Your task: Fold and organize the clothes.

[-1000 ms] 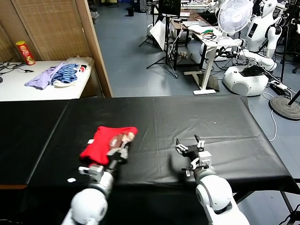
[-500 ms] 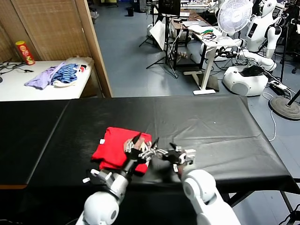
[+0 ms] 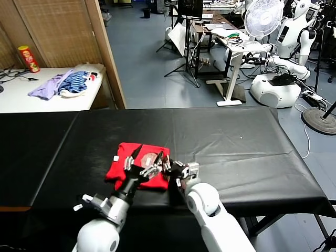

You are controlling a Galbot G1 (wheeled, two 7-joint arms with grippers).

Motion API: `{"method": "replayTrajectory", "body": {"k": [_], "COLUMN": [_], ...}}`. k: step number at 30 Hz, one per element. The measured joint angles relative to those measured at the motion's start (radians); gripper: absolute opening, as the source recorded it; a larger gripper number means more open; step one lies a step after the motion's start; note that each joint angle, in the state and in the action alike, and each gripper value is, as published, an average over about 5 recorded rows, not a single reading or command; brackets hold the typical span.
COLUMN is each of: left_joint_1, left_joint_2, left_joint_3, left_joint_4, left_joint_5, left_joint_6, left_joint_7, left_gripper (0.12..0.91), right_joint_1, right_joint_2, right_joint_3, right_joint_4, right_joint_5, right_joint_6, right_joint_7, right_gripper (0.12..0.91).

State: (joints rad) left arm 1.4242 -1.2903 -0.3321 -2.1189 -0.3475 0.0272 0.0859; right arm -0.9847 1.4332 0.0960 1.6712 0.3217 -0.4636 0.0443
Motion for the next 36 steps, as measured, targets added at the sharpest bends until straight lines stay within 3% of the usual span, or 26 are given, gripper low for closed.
{"method": "replayTrajectory", "body": {"k": [3, 5, 7, 11, 17, 20, 29, 36], "left_joint_1": [0.010, 0.016, 0.021, 0.035, 0.075, 0.107, 0.270, 0.443], "left_joint_2": [0.008, 0.015, 0.024, 0.045, 0.075, 0.092, 0.121, 0.150], "left_joint_3": [-0.013, -0.021, -0.030, -0.049, -0.068, -0.083, -0.162, -0.250], "left_joint_4": [0.007, 0.016, 0.027, 0.053, 0.050, 0.033, -0.031, -0.086], "left_joint_5": [0.018, 0.019, 0.010, -0.006, -0.006, -0.008, -0.032, -0.127], "left_joint_6": [-0.005, -0.012, -0.021, -0.046, -0.030, -0.022, 0.021, 0.078], "left_joint_7": [-0.016, -0.029, -0.043, -0.067, -0.130, -0.144, -0.169, -0.209], "left_gripper": [0.798, 0.798, 0.798, 0.798, 0.798, 0.798, 0.798, 0.798], "right_joint_1": [0.010, 0.006, -0.007, -0.059, -0.195, -0.275, -0.534, -0.724], "right_joint_2": [-0.022, -0.042, -0.066, -0.111, -0.162, -0.180, -0.201, -0.215], "right_joint_3": [0.000, 0.006, 0.015, 0.039, 0.100, 0.138, 0.221, 0.265], "right_joint_4": [-0.019, -0.017, -0.004, 0.044, 0.148, 0.214, 0.388, 0.509], "right_joint_5": [-0.141, -0.213, -0.268, -0.346, -0.359, -0.332, -0.295, -0.250], "right_joint_6": [0.086, 0.141, 0.195, 0.280, 0.353, 0.380, 0.434, 0.340], "right_joint_7": [-0.056, -0.085, -0.101, -0.102, -0.064, -0.041, 0.077, 0.165], "right_gripper": [0.139, 0.152, 0.207, 0.391, 0.707, 0.783, 0.798, 0.798]}}
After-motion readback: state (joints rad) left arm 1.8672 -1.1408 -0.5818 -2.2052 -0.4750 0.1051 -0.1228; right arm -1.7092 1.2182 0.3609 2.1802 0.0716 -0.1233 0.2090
